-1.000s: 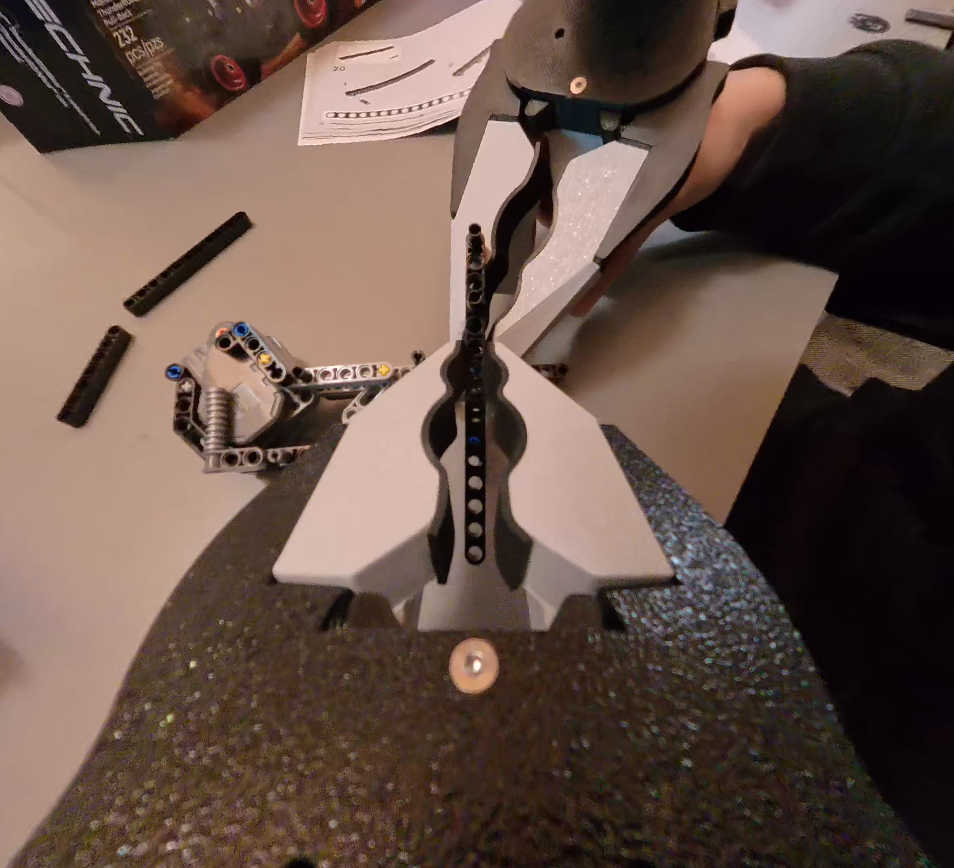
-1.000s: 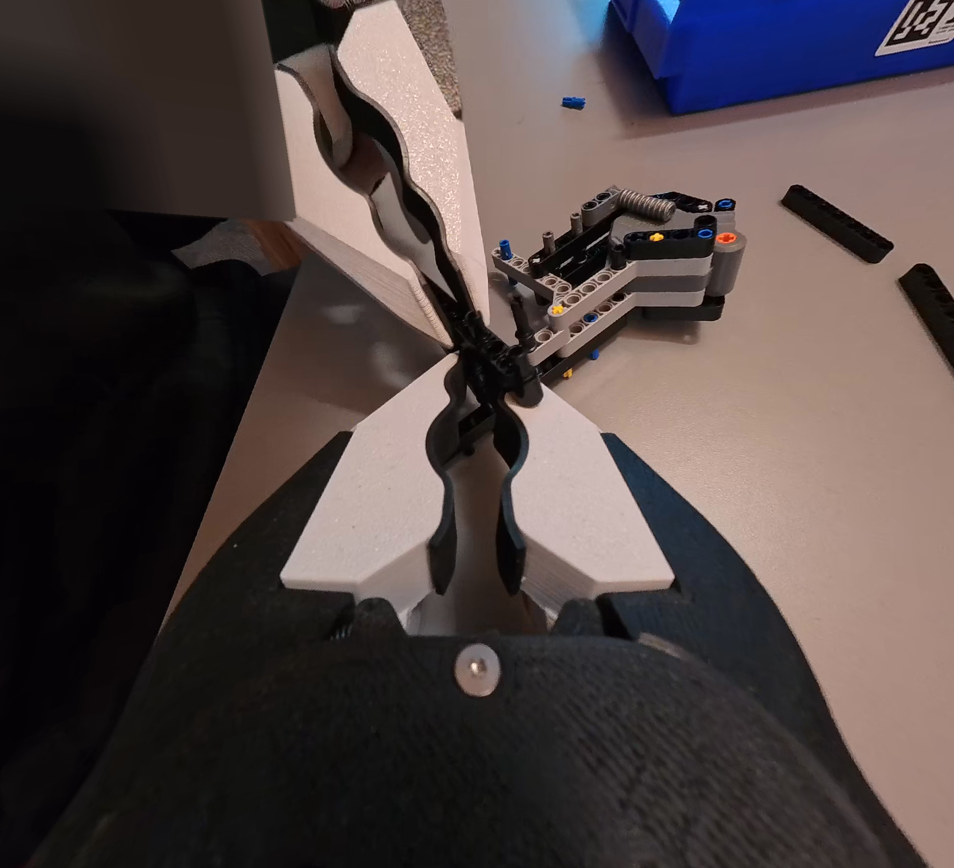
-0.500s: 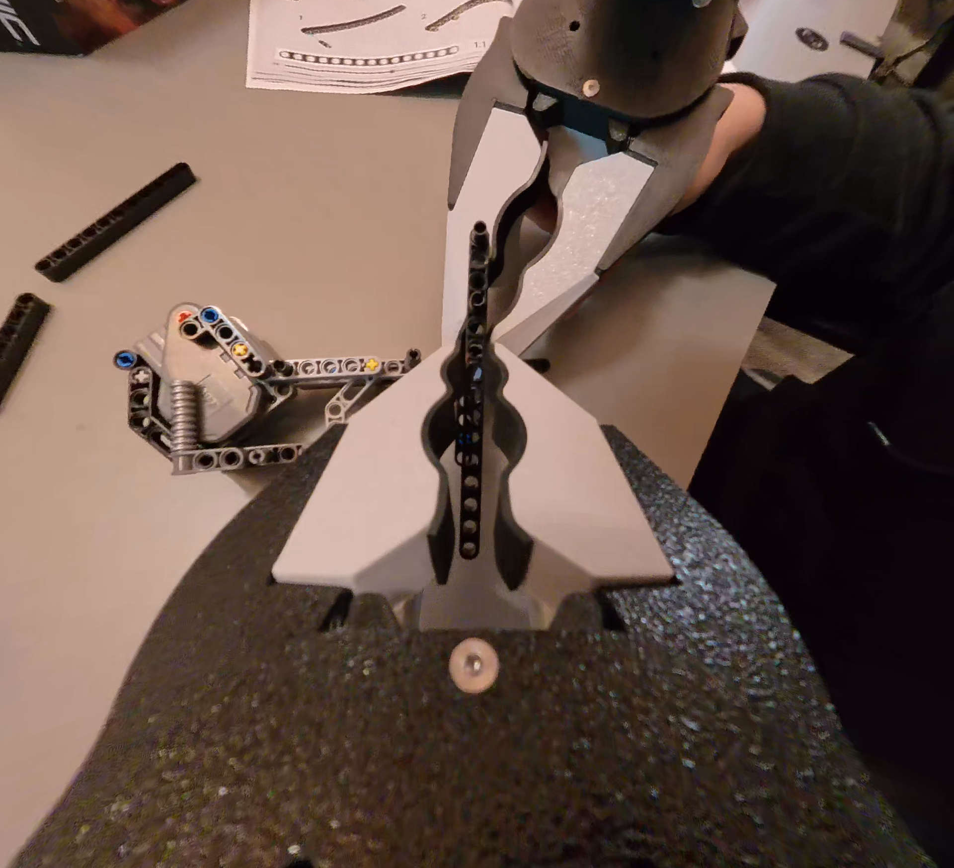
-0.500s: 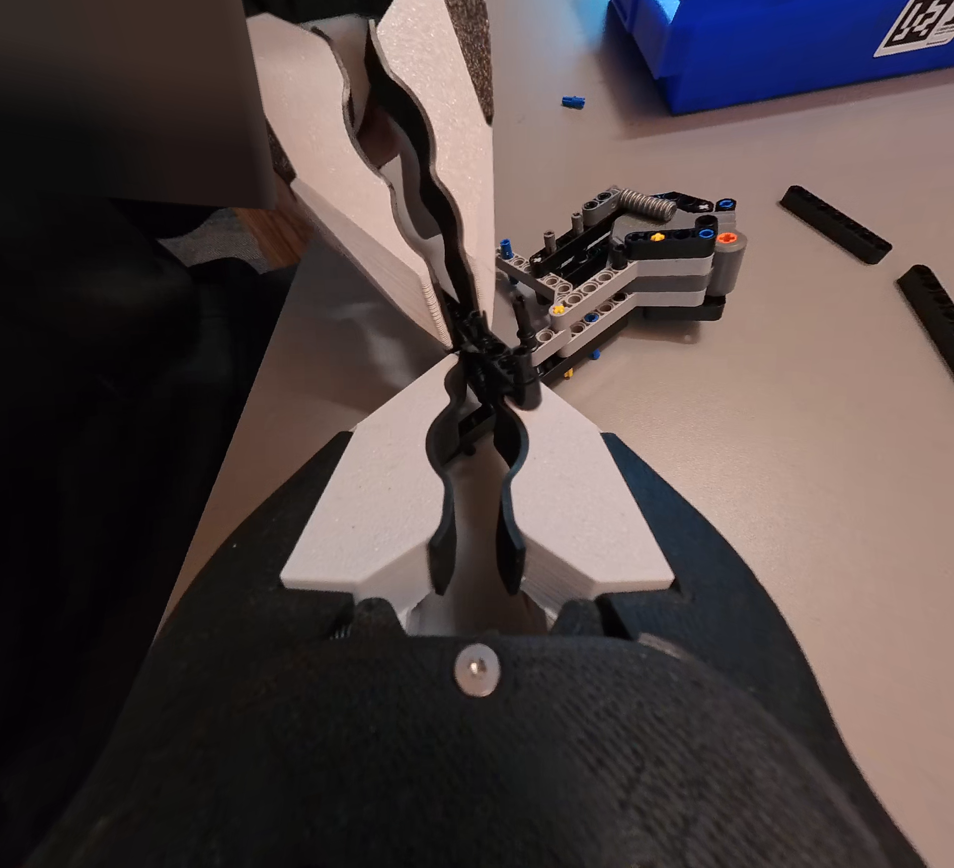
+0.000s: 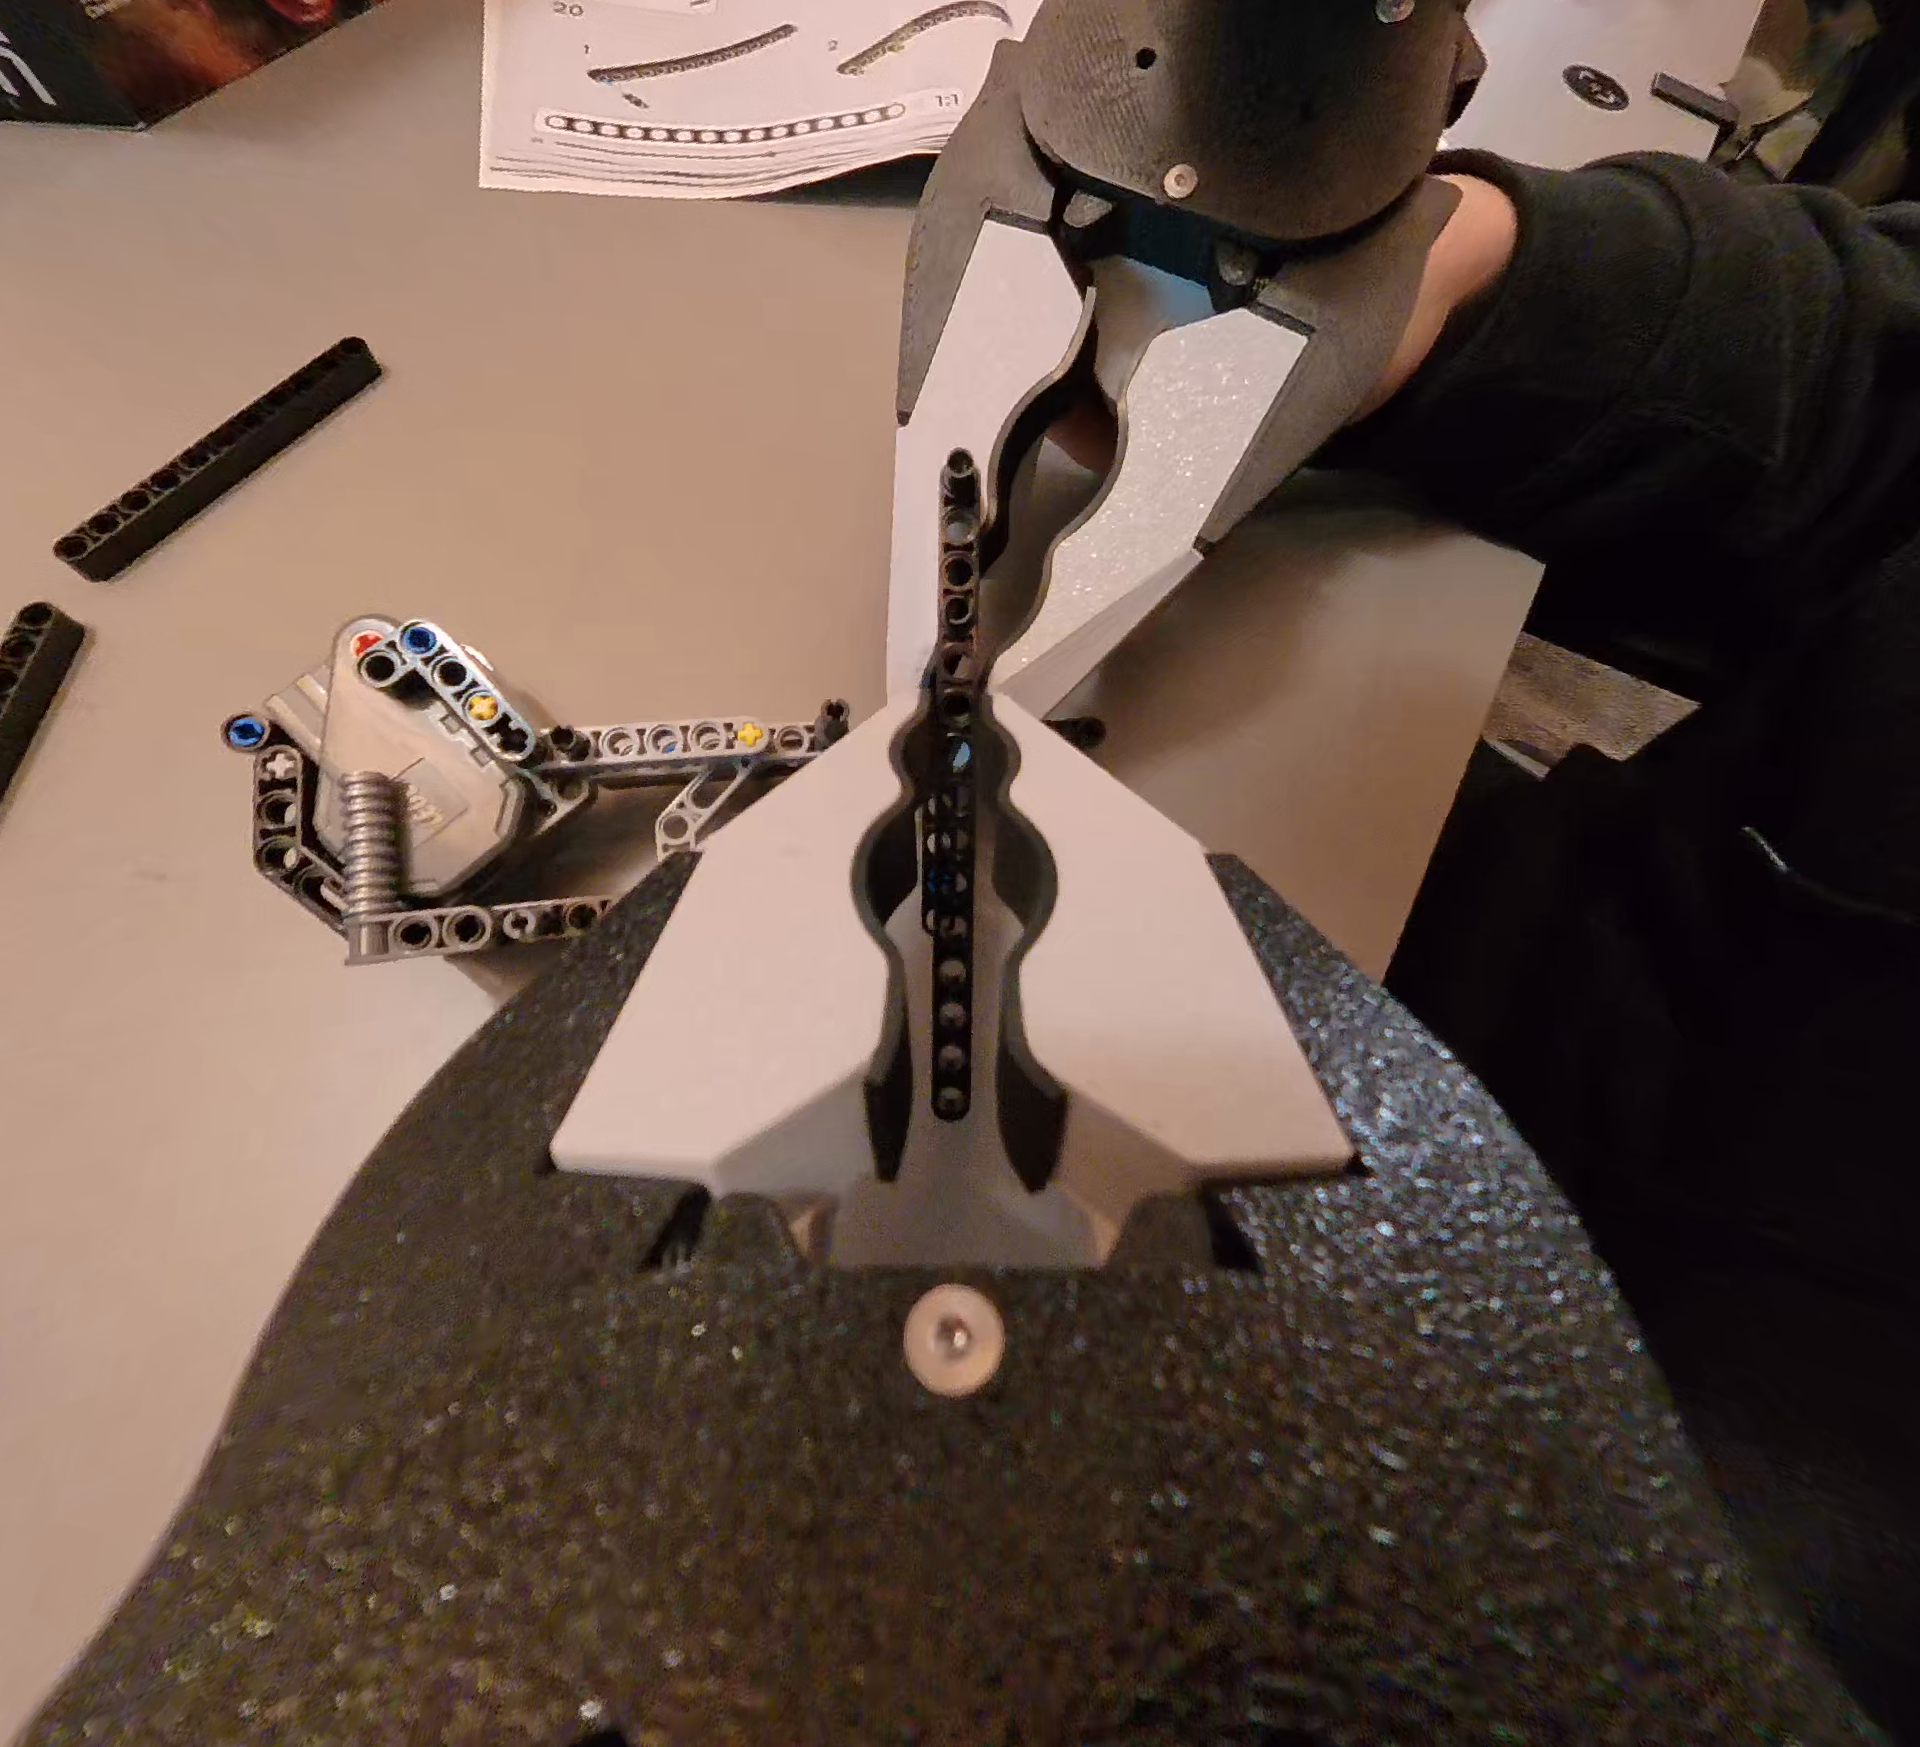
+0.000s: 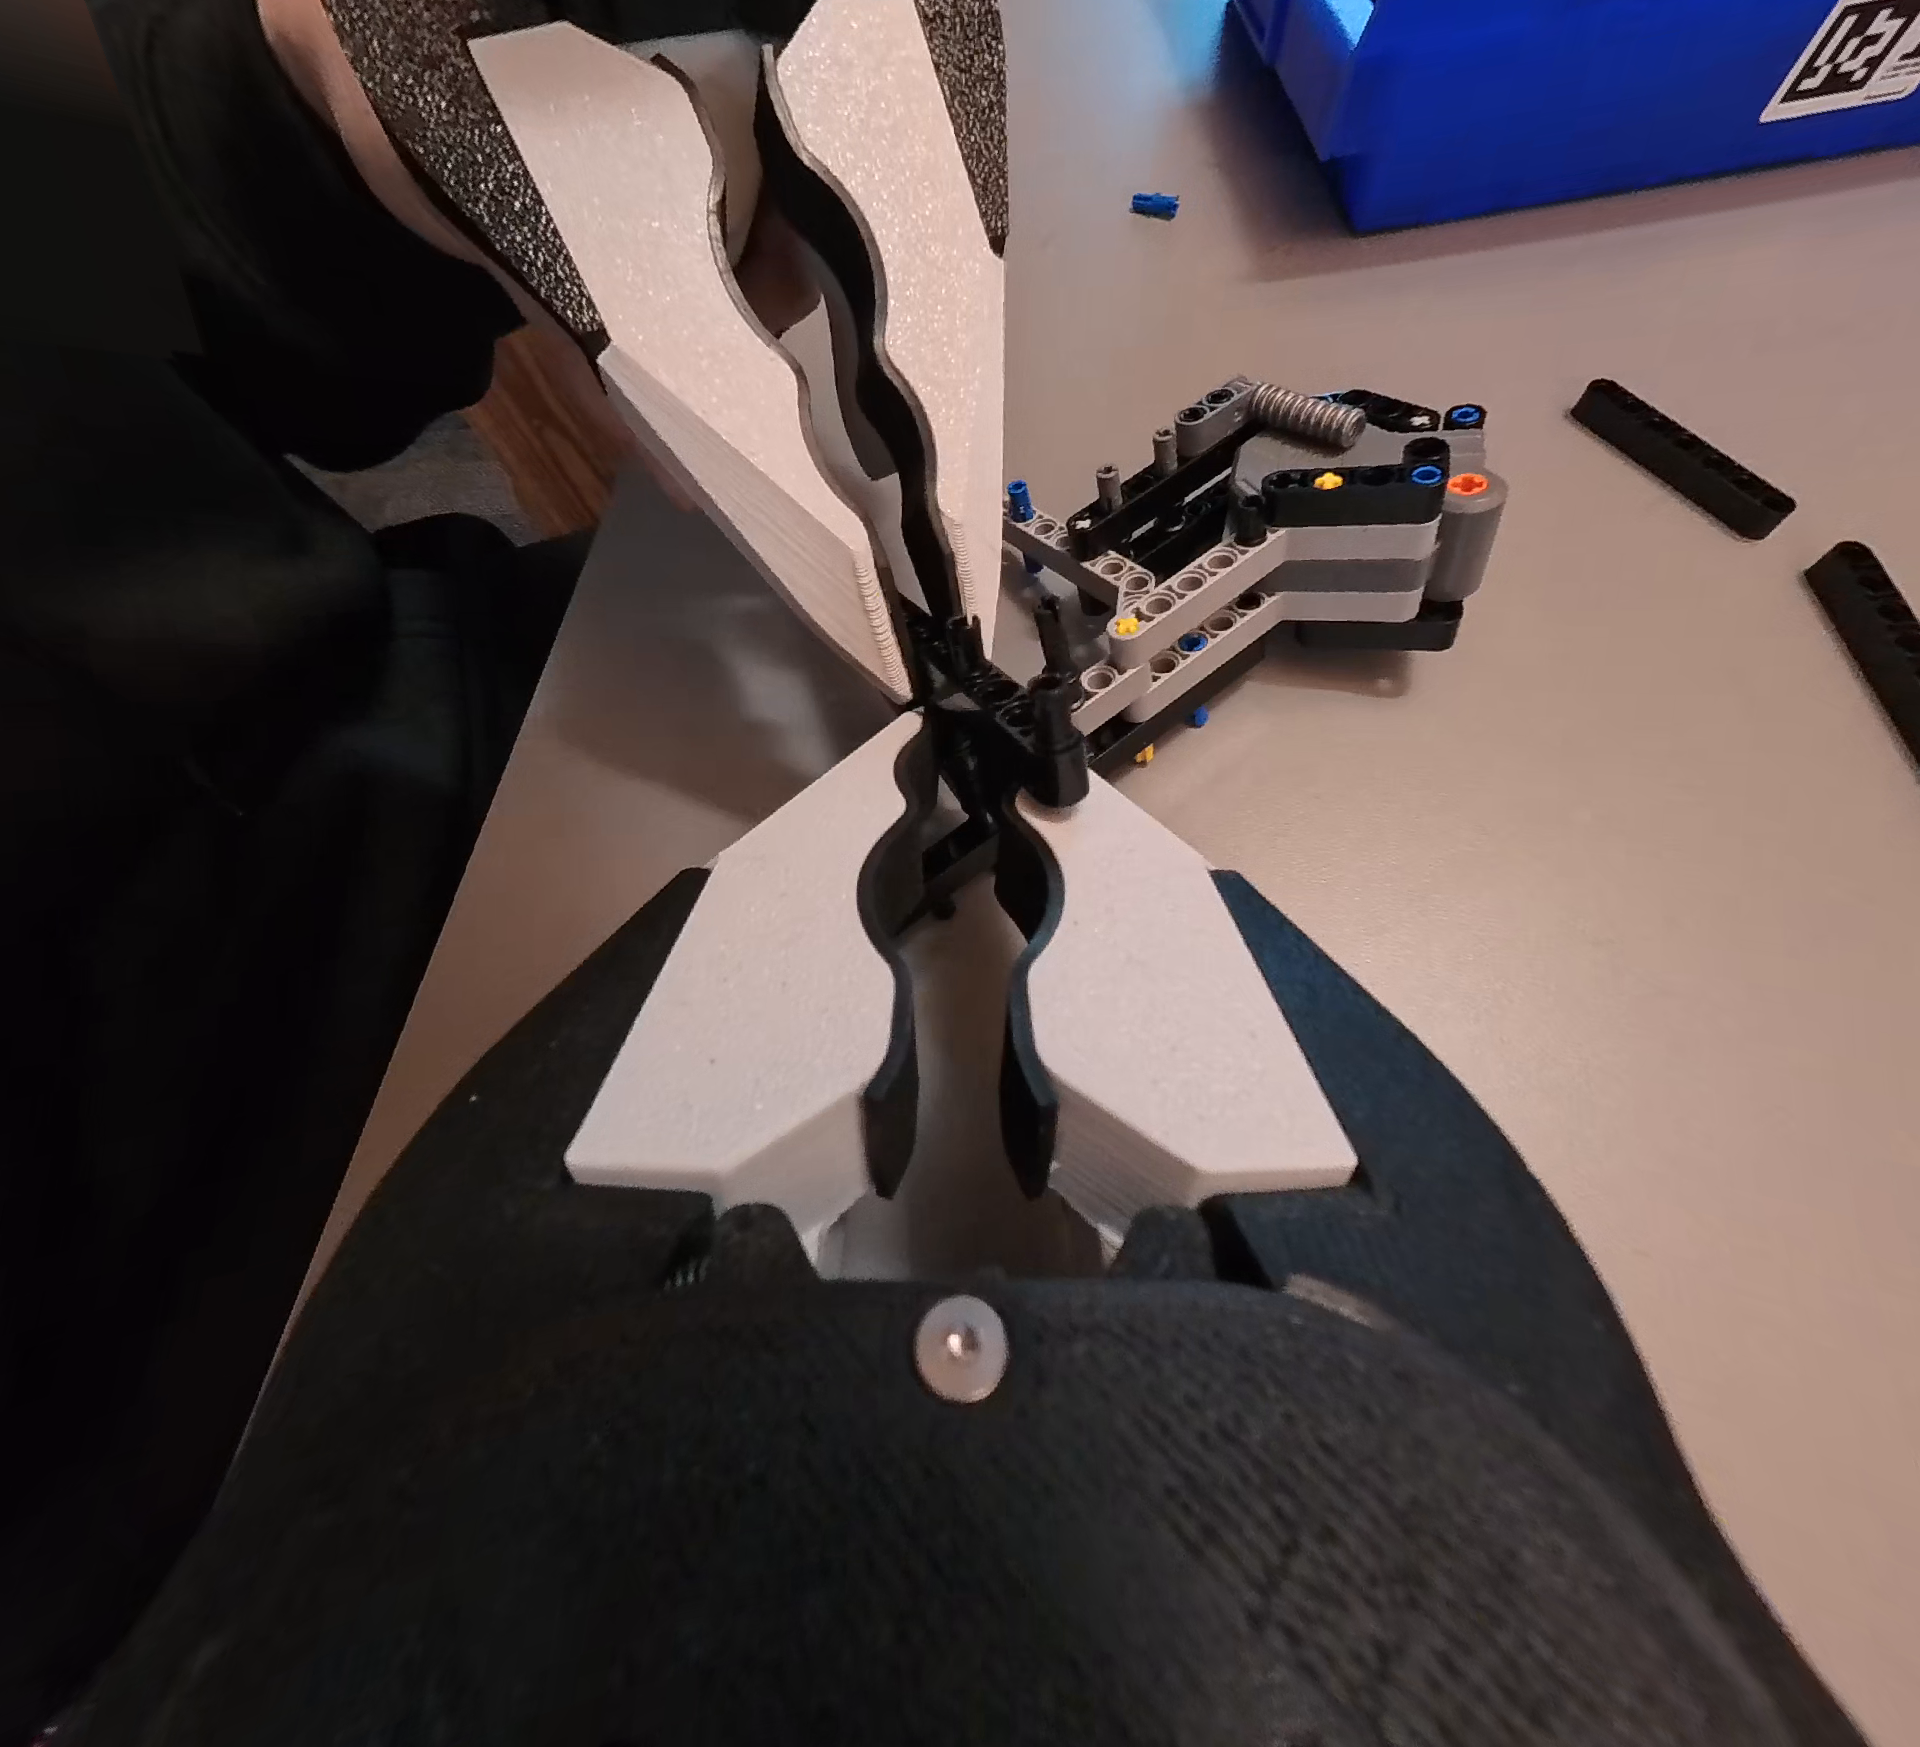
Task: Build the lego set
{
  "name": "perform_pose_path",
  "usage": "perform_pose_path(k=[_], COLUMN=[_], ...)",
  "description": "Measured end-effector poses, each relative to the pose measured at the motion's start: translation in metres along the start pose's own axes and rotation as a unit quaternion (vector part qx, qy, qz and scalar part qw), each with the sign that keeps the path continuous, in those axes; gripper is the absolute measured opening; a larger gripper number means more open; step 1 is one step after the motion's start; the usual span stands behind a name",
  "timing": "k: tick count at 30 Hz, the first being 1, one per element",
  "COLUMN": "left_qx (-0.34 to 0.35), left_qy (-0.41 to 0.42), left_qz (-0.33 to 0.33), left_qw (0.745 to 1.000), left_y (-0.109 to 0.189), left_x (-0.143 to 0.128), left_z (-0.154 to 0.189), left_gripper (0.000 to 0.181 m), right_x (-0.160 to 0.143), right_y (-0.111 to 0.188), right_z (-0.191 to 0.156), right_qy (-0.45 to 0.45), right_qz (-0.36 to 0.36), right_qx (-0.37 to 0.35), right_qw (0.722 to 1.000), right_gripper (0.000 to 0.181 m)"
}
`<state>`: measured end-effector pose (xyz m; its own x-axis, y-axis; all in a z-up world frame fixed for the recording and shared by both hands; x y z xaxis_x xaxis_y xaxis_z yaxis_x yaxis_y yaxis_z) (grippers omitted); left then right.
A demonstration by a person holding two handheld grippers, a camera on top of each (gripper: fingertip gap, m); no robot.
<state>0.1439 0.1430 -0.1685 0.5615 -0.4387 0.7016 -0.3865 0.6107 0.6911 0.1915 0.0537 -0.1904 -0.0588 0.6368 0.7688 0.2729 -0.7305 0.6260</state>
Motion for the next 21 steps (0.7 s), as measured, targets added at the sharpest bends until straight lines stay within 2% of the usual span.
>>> perform_pose_path(k=[4, 11, 21], left_qx=[0.0, 0.033, 0.031], left_qy=[0.0, -0.055, -0.054], left_qz=[-0.003, -0.003, 0.0], left_qw=[1.0, 0.998, 0.998], left_y=[-0.0004, -0.0013, 0.0012], left_x=[-0.0006, -0.0016, -0.0002], left_z=[0.0005, 0.0027, 0.0019], left_gripper=[0.005, 0.005, 0.005], right_x=[0.0001, 0.0001, 0.0002], right_y=[-0.0004, -0.0004, -0.0006], right_z=[-0.0005, -0.0003, -0.0001], right_qy=[0.002, 0.0, -0.004], right_qz=[0.0, -0.001, -0.001], right_qx=[0.0, 0.001, 0.008], right_qw=[1.0, 1.0, 1.0], right_gripper=[0.005, 0.004, 0.005])
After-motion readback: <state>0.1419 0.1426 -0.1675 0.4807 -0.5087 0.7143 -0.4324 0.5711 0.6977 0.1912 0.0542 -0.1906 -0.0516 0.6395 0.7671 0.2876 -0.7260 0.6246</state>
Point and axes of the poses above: each gripper's, where its closed fingertips meet, y back along the fingers, x out of its top, z = x × y across the jaws, the point moved 7 cm from there along y, back along the fingers, and after that the axes turned 10 degrees about -z, right-handed, at the moved point
